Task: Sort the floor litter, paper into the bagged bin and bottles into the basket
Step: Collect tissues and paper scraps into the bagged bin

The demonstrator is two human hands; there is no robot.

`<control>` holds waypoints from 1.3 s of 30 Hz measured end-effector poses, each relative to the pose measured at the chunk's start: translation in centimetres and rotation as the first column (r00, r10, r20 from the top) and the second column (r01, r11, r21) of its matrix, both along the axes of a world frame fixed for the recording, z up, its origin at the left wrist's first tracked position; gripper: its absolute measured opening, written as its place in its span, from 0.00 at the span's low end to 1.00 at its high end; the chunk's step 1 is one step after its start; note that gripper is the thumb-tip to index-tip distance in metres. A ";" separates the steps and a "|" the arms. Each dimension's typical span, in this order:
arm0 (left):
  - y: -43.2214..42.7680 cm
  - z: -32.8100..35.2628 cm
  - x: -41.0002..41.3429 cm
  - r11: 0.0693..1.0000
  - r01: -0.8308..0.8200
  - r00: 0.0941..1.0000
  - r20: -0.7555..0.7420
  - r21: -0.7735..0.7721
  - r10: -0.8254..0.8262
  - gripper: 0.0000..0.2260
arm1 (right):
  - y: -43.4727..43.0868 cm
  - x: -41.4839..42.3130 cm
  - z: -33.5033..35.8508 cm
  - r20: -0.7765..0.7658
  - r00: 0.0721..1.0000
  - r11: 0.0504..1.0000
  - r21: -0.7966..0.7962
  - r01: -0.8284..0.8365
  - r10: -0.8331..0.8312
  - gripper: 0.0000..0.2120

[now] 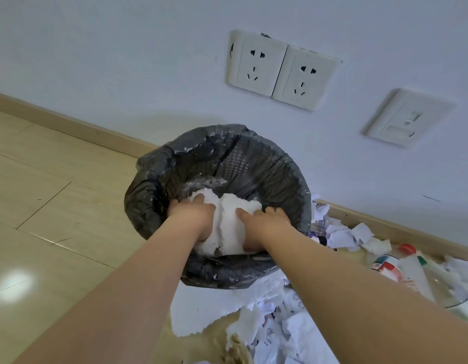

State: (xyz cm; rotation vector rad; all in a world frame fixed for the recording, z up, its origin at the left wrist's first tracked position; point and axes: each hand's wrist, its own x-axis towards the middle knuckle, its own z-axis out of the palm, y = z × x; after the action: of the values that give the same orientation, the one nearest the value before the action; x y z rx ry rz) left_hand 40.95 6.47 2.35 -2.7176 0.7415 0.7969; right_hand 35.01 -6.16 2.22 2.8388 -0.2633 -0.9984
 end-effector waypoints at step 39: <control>-5.6 -11.1 -21.4 0.676 0.732 0.664 -0.137 -0.078 -0.735 0.41 | -8.1 -31.5 -10.3 0.168 0.944 0.914 0.347 0.212 -0.283 0.32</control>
State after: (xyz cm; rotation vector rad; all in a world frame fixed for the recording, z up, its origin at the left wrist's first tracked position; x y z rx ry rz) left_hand 19.50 0.86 -8.75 -2.0357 1.7285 0.7763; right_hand 3.54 -14.26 -8.06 3.2874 -0.5425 -0.8397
